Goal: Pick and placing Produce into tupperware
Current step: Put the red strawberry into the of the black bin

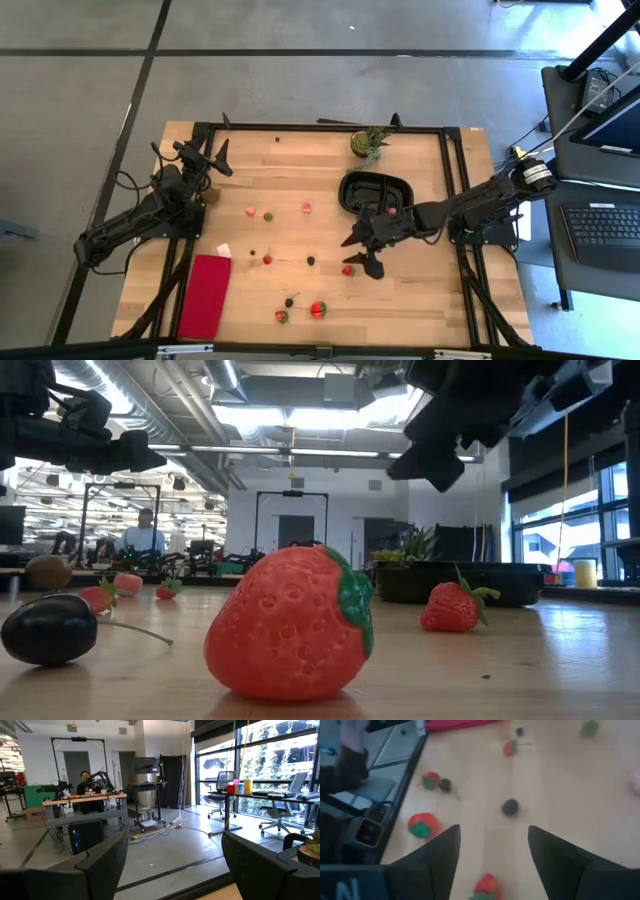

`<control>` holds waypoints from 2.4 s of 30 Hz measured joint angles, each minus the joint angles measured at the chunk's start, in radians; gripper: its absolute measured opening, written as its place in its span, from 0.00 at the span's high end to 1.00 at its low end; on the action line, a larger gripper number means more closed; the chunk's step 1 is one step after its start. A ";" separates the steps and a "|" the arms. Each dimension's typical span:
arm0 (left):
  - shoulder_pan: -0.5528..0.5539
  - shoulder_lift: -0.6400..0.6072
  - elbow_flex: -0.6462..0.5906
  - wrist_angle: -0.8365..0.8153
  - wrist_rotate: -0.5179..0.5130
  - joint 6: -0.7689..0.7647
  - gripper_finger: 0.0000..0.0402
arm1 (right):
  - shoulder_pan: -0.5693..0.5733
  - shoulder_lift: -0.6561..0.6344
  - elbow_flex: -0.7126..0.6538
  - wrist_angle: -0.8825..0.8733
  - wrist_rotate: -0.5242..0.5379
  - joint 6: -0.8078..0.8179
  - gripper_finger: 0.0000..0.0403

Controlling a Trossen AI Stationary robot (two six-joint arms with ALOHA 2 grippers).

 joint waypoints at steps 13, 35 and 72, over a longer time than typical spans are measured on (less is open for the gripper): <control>0.000 0.000 0.000 -0.004 0.000 -0.001 0.21 | 0.056 0.172 0.000 0.107 0.007 -0.076 0.40; 0.000 0.000 0.000 -0.004 0.000 -0.004 0.21 | 0.068 0.229 0.000 -0.024 0.067 0.077 0.17; 0.000 0.000 0.000 -0.003 0.000 -0.048 0.21 | 0.119 0.314 0.000 0.018 0.159 0.032 0.37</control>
